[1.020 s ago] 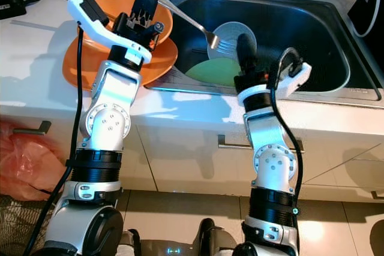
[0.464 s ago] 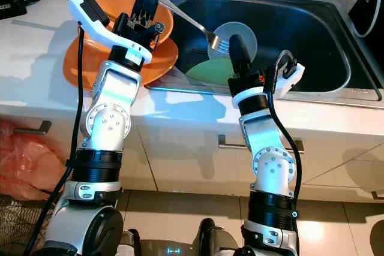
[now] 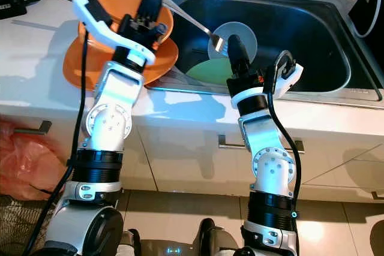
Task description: Kitchen organization
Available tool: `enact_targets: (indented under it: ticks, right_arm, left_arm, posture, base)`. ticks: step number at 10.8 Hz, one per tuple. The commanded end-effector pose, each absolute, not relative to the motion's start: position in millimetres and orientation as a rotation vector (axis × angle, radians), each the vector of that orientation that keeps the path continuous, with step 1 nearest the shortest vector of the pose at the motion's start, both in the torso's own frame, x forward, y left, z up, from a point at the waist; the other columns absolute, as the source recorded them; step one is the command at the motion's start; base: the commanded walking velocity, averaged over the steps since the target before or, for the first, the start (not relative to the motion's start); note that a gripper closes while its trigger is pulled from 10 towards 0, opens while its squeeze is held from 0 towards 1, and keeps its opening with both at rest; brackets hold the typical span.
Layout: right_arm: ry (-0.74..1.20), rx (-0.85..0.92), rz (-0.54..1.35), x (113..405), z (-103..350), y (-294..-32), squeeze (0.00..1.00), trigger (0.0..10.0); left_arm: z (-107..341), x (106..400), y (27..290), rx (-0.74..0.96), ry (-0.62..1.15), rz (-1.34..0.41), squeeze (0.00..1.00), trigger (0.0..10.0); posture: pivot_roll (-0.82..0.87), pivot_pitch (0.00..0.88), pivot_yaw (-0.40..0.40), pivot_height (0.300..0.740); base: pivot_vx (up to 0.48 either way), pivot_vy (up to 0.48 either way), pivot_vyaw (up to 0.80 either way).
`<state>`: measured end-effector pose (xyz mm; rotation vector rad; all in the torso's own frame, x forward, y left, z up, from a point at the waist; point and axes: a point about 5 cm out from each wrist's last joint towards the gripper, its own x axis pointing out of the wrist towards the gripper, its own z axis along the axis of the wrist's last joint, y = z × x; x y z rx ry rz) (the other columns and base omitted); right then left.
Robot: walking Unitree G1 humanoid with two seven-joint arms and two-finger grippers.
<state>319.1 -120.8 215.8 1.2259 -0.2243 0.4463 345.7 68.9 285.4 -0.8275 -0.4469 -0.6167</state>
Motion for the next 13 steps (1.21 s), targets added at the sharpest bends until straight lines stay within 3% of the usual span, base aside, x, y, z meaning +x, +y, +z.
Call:
enact_targets:
  ticks: [1,2,3,4,13]
  right_arm:
    - [-0.228,1.258,0.457,315.6,214.8,-117.4,0.0,10.0]
    - [-0.227,1.259,0.456,315.6,214.5,-117.3,0.0,10.0]
    - [-0.232,1.26,0.452,315.5,214.4,-118.1,0.0,7.0]
    - [-0.237,1.263,0.45,315.4,214.4,-118.7,0.0,0.0]
    - [-0.242,1.266,0.452,315.1,214.4,-118.8,0.0,0.0]
  left_arm:
    - [276.2,337.0,42.2,-0.928,-0.399,-0.668,0.0,10.0]
    - [276.1,336.8,41.8,-0.929,-0.397,-0.671,0.0,10.0]
    - [276.0,336.2,40.0,-0.927,-0.393,-0.677,0.0,10.0]
    - [276.1,335.9,39.3,-0.926,-0.391,-0.68,0.0,10.0]
    - [278.5,335.5,40.9,-0.913,-0.401,-0.679,0.0,10.0]
  posture:
    - [0.1,0.188,-0.063,0.74]
    - [0.1,0.188,-0.063,0.74]
    - [0.1,0.188,-0.063,0.74]
    - [0.1,0.189,-0.061,0.74]
    - [0.11,0.188,-0.06,0.74]
  base:
    - [0.0,0.0,0.0]
    - [0.0,0.0,0.0]
    - [0.0,0.0,0.0]
    - [0.0,0.0,0.0]
    - [0.0,0.0,0.0]
